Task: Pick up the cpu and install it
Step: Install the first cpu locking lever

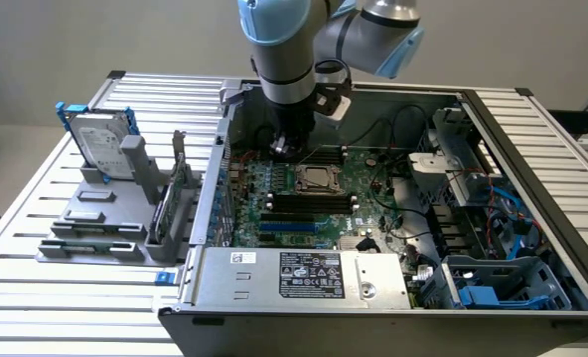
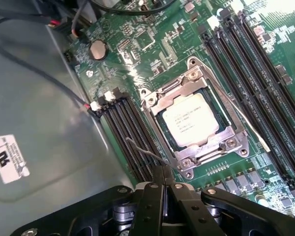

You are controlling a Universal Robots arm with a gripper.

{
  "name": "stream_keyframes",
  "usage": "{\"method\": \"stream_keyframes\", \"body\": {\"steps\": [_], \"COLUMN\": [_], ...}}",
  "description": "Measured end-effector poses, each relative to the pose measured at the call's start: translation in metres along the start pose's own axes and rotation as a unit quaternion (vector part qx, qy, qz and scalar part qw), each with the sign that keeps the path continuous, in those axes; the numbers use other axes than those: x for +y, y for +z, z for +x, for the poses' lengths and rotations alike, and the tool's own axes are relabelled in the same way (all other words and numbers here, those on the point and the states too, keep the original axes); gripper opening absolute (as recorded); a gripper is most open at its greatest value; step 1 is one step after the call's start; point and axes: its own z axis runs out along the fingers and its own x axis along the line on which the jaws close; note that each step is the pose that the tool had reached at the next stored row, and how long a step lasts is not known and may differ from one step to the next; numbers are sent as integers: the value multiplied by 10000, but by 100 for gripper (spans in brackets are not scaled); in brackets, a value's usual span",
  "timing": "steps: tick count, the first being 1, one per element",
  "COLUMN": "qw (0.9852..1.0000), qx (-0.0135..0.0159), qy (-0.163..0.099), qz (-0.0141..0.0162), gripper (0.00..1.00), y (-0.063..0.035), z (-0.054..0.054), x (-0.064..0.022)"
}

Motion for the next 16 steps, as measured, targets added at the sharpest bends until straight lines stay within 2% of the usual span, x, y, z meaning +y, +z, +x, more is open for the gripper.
{"method": "stream_keyframes", "body": {"steps": [4,9,16], "qw": [10000,10000,9999], "qx": [-3,-33,-55], "qy": [42,66,96], "qz": [-10,31,60], "gripper": [11,11,11], "y": [45,78,116], "z": [-16,-24,-10], "x": [0,-3,-18]}}
